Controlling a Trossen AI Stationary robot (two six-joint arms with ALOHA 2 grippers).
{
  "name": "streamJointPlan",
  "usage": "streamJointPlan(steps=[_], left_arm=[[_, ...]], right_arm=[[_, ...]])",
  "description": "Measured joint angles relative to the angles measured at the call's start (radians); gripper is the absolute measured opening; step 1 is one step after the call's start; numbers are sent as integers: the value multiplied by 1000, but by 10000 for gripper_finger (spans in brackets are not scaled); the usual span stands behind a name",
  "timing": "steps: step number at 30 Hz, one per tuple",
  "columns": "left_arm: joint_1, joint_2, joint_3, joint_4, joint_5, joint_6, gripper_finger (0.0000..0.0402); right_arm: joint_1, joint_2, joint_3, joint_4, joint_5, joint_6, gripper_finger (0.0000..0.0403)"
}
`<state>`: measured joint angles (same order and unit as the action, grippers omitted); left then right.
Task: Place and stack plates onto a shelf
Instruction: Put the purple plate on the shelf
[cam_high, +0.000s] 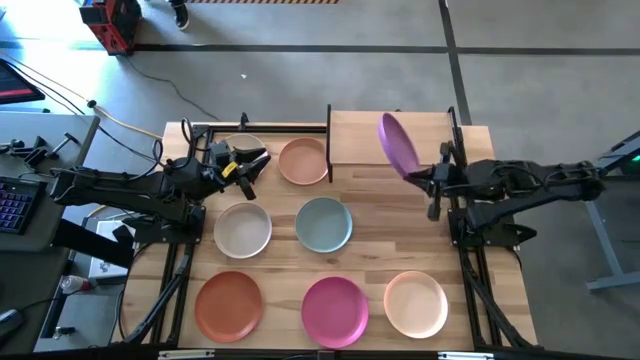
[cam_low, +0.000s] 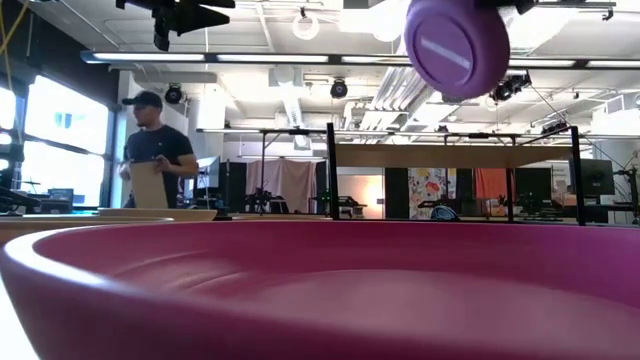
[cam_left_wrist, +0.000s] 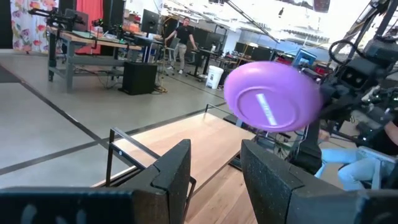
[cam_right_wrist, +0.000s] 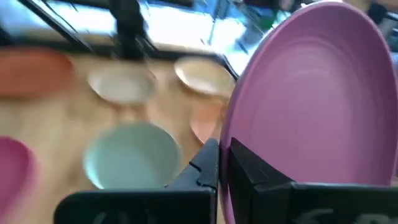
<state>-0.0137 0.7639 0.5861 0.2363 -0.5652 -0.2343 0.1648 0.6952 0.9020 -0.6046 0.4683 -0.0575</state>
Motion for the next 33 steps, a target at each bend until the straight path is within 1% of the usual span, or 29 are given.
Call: streamJointPlan(steps=[2, 6, 16, 24, 33], left_arm=[[0, 0, 0, 0, 0, 0, 131], [0, 0, 0, 0, 0, 0, 131], [0, 0, 0, 0, -7, 0, 131], [0, 0, 0, 0, -9, 0, 131], [0, 0, 0, 0, -8, 0, 131]], right_arm=[[-22, 12, 0, -58, 20, -13, 0], [-68, 48, 0, -160, 23, -14, 0], [-162, 176, 0, -299, 108, -55, 0], [-245, 262, 0, -359, 105, -30, 0], [-334, 295, 0, -401, 99, -30, 0]])
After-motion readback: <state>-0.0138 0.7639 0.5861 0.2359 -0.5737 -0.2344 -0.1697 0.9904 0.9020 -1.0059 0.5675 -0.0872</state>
